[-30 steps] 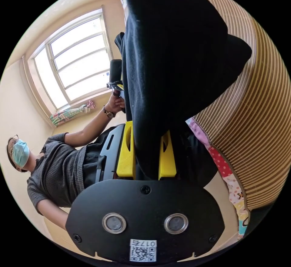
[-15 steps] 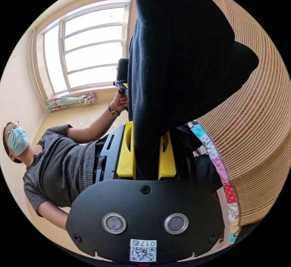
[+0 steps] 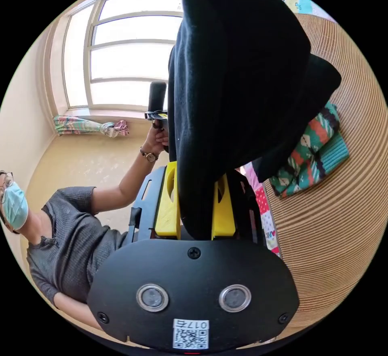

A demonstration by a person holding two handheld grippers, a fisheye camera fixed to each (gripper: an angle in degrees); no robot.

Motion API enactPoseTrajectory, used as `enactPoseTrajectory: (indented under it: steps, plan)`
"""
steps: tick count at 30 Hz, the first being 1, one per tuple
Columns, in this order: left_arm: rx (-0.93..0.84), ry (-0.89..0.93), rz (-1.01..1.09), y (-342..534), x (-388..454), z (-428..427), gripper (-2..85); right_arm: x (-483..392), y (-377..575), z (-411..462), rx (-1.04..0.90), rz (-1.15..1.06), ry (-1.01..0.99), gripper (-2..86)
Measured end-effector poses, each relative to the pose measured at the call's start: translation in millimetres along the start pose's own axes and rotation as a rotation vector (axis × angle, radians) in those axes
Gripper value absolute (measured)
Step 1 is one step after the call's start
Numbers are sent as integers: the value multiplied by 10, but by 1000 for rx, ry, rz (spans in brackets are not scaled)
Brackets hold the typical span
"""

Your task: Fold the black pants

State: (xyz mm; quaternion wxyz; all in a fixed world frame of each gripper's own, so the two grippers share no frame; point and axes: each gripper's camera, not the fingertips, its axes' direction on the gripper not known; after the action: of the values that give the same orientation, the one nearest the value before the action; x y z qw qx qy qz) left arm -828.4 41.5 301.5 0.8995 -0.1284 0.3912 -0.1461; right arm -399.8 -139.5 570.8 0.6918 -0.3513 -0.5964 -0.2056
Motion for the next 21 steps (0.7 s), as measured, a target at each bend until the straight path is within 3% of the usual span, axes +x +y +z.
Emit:
enactPoseTrajectory:
  steps: [4,7,12,14,17,19,21]
  plan:
    - [256,-145,-367,301,-508,-261,168,428,-410,578,-138,274,264,135]
    - [409,-184,-347,599,-287,-62,141,588,-364,806,-215,333,321,92]
    - [314,-479,-155,710,454,746,89,551,-160,861,-223,269,294,64]
    - [147,-753,-138,675,567,1288,37,539,-88,860,-224,257,295,55]
    - [140,-1029,-58,745,760,1789,9,487,68,847,-242,207,291,30]
    - [124,-1103,-69,727,883,1899,0,456,313,759,-261,180,339,17]
    - [143,-1064,-148,739,926,1858,-4,474,581,602,-246,199,382,12]
